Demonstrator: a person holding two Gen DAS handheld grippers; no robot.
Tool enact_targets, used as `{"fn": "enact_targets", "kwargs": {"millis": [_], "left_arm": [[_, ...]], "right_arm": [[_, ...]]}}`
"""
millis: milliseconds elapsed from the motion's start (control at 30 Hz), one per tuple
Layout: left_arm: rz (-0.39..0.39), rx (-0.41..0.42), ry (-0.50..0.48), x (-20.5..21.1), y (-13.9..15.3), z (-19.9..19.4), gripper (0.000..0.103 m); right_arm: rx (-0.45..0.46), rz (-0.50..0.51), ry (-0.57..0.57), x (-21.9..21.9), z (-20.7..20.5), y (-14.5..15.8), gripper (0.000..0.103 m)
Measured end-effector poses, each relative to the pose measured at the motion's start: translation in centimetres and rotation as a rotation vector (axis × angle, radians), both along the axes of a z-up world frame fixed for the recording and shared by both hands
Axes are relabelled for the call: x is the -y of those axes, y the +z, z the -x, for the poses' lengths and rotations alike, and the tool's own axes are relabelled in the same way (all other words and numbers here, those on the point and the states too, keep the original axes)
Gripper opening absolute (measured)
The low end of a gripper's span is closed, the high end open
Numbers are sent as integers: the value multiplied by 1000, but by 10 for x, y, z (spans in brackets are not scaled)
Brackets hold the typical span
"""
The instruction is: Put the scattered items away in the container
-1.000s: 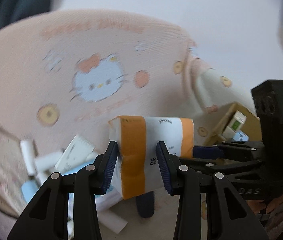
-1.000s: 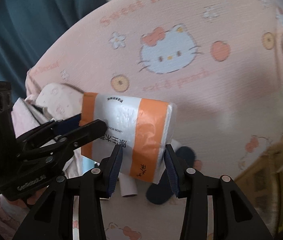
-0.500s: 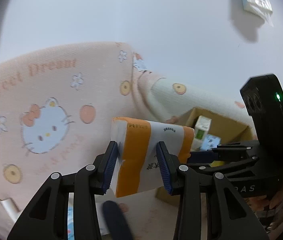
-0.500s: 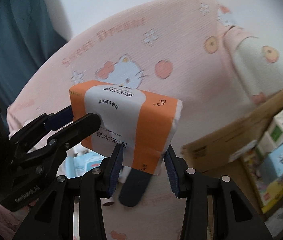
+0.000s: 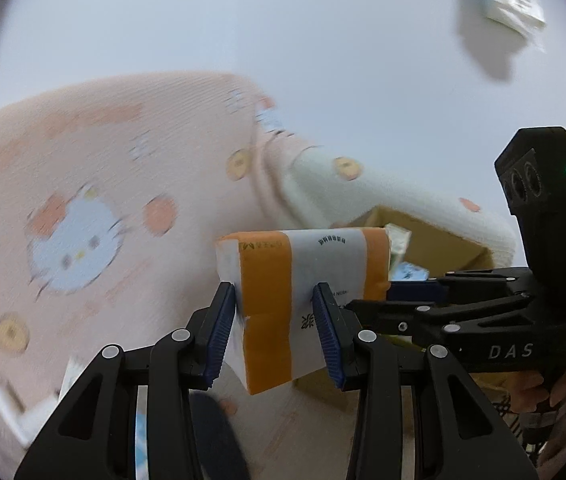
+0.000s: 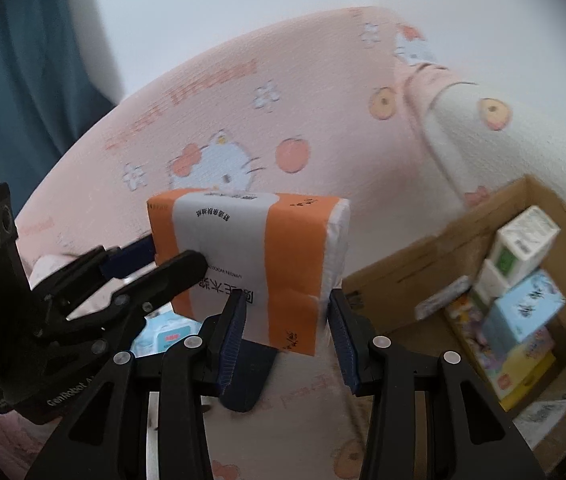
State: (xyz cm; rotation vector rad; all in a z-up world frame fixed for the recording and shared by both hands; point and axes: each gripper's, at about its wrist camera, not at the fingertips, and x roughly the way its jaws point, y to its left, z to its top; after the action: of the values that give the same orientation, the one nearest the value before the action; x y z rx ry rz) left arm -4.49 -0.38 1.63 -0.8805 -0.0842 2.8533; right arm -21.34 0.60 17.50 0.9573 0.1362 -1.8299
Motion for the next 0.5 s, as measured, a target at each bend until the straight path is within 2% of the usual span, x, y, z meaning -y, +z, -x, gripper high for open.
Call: {"fn": "enact_targets", "kwargs": {"millis": [100,200,333,433,500], "left_arm": [[-89,113,74,25,-22,-13,44],[-186,305,121,45,-64,-24,44],[-274,395,211,61,-106,-41,44],[-340,480,251,66,-133,-47,44],[-328,519,269,68,-145,-48,44]], "right_arm": [[0,-38,88,23,-15,-12,40],[-24,-122,170,43,-30,-28,40],[30,-186,276,58,-48,-57,40],[37,-254,318,69,-59,-78,40],[38,-305,338,74,-63,-91,40]]}}
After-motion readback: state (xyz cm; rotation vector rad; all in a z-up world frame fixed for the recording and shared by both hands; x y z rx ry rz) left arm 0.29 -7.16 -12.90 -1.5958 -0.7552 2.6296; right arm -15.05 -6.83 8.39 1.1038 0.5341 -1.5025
